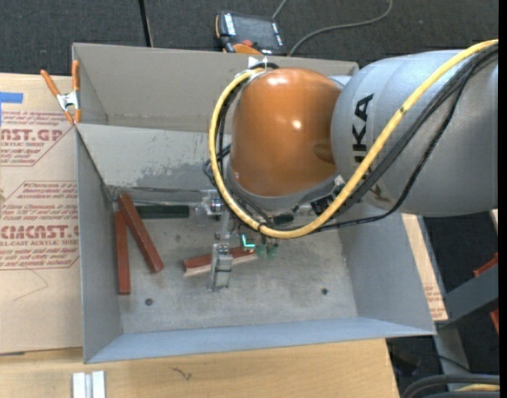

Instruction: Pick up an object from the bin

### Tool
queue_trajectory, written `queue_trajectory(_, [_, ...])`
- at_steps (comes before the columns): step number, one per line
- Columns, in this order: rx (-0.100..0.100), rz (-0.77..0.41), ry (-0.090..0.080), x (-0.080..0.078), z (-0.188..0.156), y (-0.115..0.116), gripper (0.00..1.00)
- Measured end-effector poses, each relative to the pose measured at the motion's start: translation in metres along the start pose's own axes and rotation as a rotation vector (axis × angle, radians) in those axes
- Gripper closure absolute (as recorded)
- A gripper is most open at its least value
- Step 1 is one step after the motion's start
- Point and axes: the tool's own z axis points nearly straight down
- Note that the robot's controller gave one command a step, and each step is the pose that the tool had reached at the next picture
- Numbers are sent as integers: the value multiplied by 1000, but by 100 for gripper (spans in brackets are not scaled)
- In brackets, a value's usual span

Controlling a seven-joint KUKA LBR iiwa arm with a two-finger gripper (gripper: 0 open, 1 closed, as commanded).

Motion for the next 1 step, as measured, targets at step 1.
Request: queue_trajectory(1, [0, -100, -1, -54, 177, -82, 0])
